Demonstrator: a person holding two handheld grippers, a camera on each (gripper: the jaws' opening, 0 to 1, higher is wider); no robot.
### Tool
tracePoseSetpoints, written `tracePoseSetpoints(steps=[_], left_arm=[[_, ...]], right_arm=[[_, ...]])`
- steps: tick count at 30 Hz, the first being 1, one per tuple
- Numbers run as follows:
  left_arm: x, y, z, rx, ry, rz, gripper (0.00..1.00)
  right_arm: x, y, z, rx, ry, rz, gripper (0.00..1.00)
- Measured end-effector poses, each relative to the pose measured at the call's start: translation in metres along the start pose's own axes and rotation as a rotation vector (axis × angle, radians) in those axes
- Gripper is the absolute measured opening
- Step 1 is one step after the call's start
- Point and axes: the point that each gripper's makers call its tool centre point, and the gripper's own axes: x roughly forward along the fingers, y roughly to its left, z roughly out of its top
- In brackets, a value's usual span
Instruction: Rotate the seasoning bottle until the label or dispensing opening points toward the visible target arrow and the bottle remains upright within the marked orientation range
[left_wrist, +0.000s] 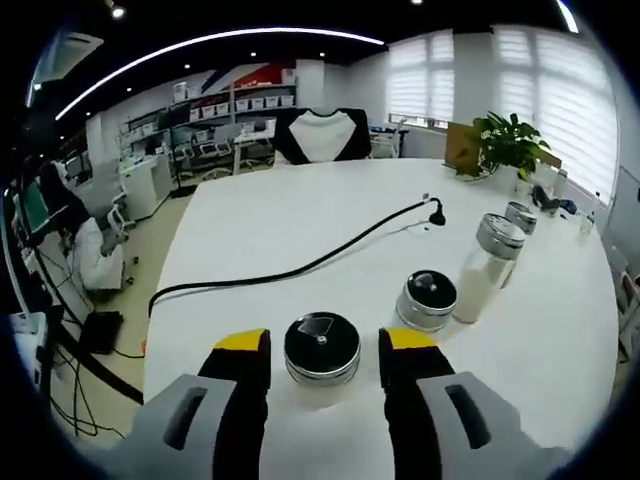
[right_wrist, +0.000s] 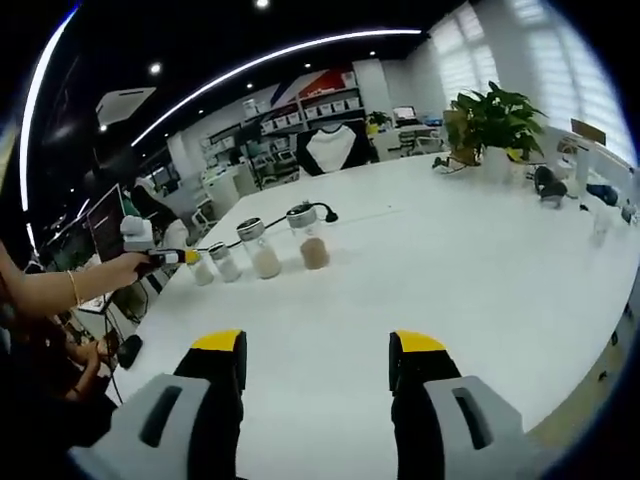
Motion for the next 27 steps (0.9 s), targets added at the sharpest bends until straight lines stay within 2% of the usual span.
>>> tracePoseSetpoints(steps=[2,5,11,17,27], left_arm=[[0.006,-0.003,-0.001,-0.009,0.009,-0.018,0.46],[0.011,-0.005,-0.006,0.019,0.048,-0.002,0.46],[0.015,-0.007,0.0,0.029,0.038,-0.002,0.45],[0.019,0.0,-0.011,0.0,0.09,0.037,0.38],[0.018,0.002,-0.012,-0.012,0.098,0.056,0.37]], right_arm=[[-0.001,-0.001,-0.002,0.006,0.001,-0.009,0.57],[-0.002,-0.002,-0.002,0.014,-0.005,-0.017,0.57],[-0.003,-0.004,0.0,0.019,-0.012,-0.027,0.56],[0.0,0.002,0.0,0.031,-0.017,-0.019,0.56],[-0.006,-0.001,-0.008,0.05,-0.016,-0.026,0.55]])
